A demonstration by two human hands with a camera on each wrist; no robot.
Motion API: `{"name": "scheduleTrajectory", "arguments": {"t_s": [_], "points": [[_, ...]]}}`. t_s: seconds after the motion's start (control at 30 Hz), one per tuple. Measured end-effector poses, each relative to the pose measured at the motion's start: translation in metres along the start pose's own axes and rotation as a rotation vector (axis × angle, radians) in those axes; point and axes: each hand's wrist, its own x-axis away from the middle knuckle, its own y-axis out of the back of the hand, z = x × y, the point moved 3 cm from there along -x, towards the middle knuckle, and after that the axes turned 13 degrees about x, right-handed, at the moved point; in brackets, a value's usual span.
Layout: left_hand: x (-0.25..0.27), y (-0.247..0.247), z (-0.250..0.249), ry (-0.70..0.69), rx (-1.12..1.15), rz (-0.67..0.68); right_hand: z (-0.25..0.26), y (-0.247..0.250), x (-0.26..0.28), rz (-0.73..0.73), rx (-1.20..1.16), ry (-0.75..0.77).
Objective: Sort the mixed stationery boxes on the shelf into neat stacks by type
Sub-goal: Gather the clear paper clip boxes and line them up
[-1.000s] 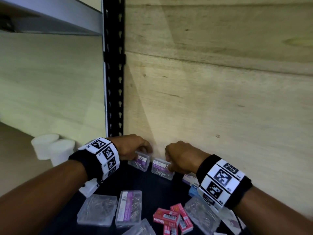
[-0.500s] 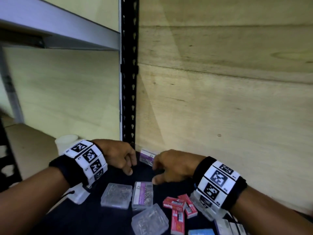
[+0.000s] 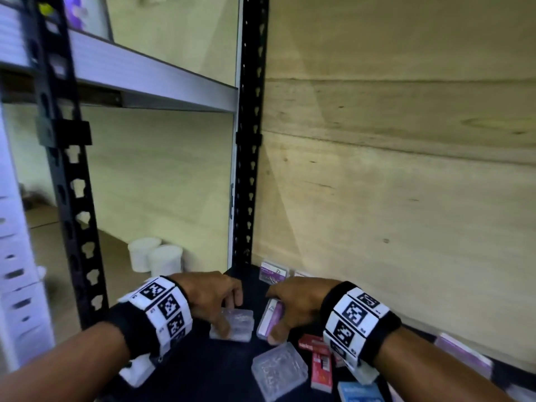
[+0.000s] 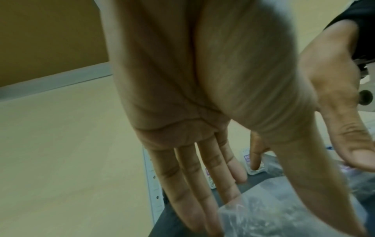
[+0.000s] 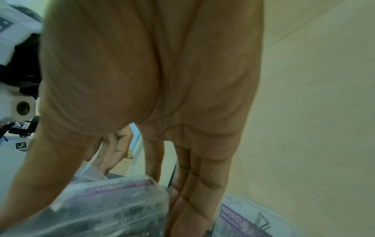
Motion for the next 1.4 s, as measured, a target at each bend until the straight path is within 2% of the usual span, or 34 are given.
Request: {"name": "scheduleTrajectory", "arguments": {"t_s": [0.17, 0.3, 0.43, 0.63, 0.77, 0.87, 1.1, 1.4], "points": [[-0.009, 0.002, -0.001, -0.021, 0.119, 0.014, -0.023, 0.0, 0.005, -0.065, 0.055, -0.114], [-0.022, 0.006, -0.003, -0.005, 0.139, -0.018, -0.042, 0.001, 0.008, -0.109, 0.003, -0.193], [-0.037, 0.005, 0.002, 0.056, 0.23, -0.018, -0.054, 0.004, 0.01, -0.124, 0.025, -0.217], [-0.049, 0.005, -0.001, 0.042, 0.322, -0.018, -0.063, -0.001, 0.007, -0.101, 0.094, -0.222], [-0.052, 0.01, 0.001, 0.03, 0.187, 0.012, -0.067, -0.003, 0.005, -0.088, 0.103, -0.245], [-0.056, 0.016, 0.005, -0.02, 0.052, -0.029, -0.069, -0.005, 0.001, -0.09, 0.129, -0.256], [-0.073, 0.02, -0.002, -0.159, 0.024, -0.137, -0.071, -0.005, -0.007, -0.129, 0.129, -0.28], [-0.074, 0.023, -0.006, -0.128, -0.051, -0.297, -0.075, -0.003, 0.009, -0.142, 0.096, -0.302]]}}
